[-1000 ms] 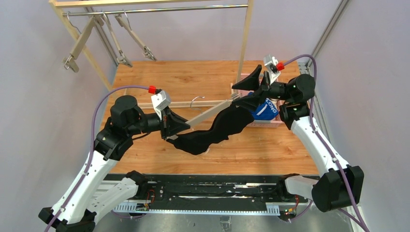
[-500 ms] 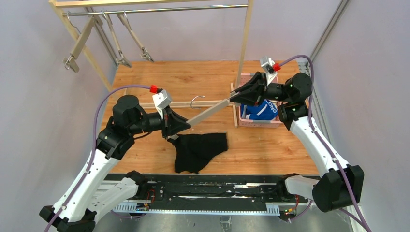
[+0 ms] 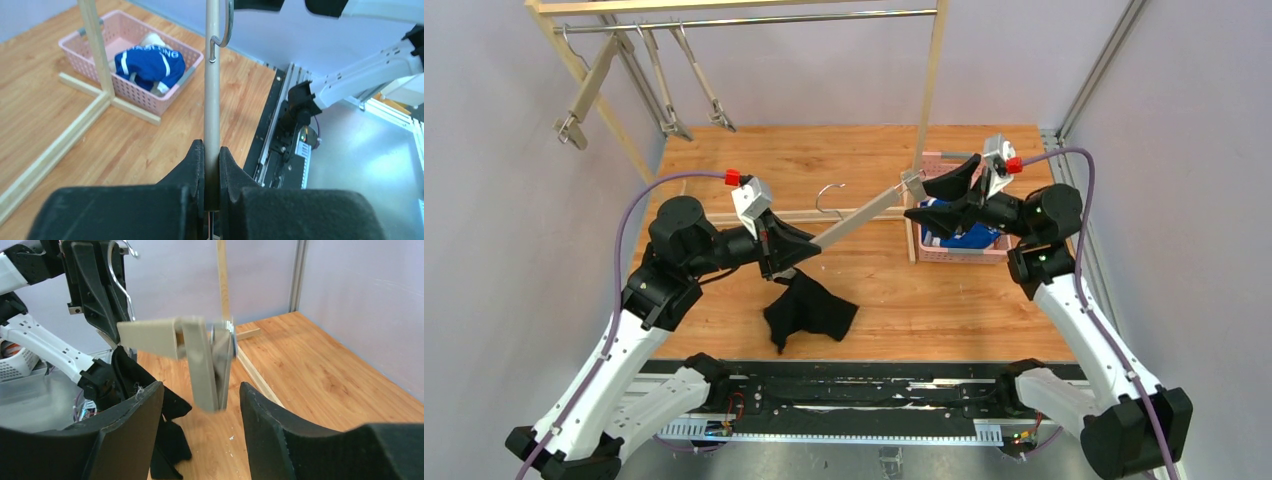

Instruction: Remove the underwear clipped to the hanger

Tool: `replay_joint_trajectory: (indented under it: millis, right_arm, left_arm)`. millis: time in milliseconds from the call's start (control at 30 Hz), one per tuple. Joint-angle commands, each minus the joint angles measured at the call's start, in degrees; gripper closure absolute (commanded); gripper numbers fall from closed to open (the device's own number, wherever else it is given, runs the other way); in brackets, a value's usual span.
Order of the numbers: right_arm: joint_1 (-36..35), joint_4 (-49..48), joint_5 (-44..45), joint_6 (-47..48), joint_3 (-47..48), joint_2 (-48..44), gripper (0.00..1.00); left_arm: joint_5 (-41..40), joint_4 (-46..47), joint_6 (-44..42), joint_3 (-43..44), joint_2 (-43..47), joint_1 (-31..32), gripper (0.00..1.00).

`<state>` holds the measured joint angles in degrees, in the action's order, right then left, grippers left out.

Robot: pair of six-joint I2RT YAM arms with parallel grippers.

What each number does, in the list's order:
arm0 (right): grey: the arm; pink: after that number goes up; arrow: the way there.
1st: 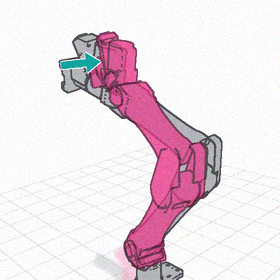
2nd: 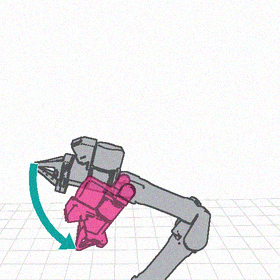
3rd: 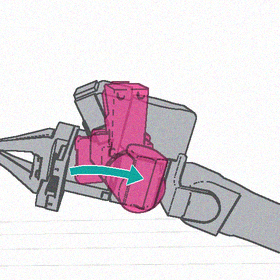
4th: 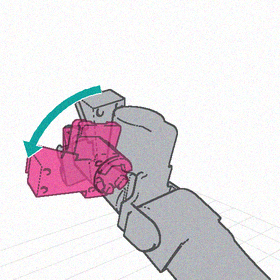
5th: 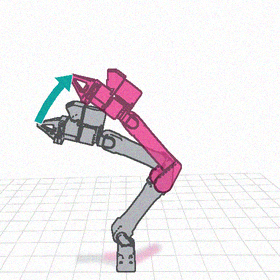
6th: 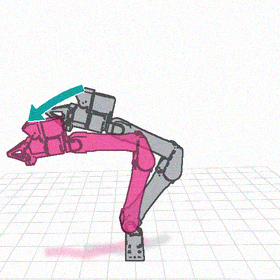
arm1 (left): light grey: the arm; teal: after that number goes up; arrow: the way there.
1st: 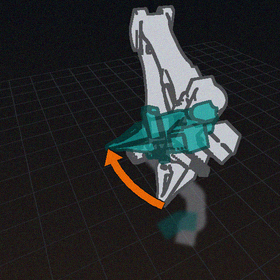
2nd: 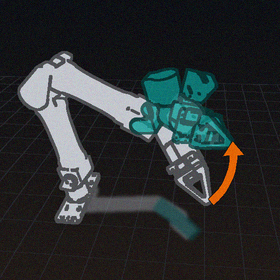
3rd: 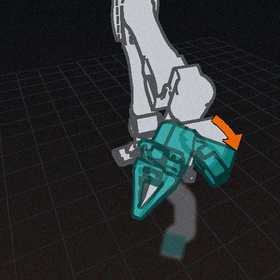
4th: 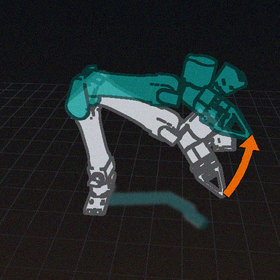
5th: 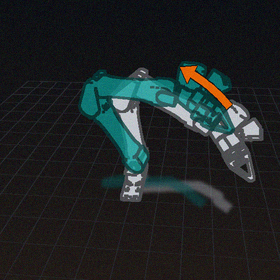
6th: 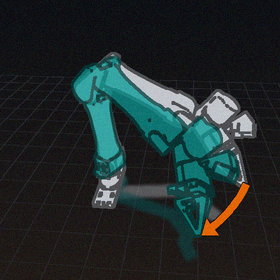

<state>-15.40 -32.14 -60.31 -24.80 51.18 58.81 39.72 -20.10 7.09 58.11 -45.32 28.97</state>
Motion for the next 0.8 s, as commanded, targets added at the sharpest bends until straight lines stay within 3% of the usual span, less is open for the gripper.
replay_joint_trajectory:
  millis: [0,200,467,767]
  right_arm:
    - [-0.78,-10.90,7.18,-5.17,-5.76,-4.18,0.40]
    - [-0.83,-25.28,13.34,-12.34,-12.97,-6.99,0.32]
    - [-1.12,-56.12,15.22,-32.43,-12.98,4.48,0.32]
    - [-9.71,-55.42,14.44,-28.57,-5.05,10.08,0.32]
  left_arm:
    - [-0.22,11.43,4.27,-0.88,1.97,0.30,1.00]
    - [0.69,20.73,9.53,-2.65,2.49,0.30,1.00]
    - [-0.09,28.79,13.15,-5.07,1.19,0.50,1.00]
    - [-0.93,29.06,12.63,-3.90,-0.33,2.50,1.00]
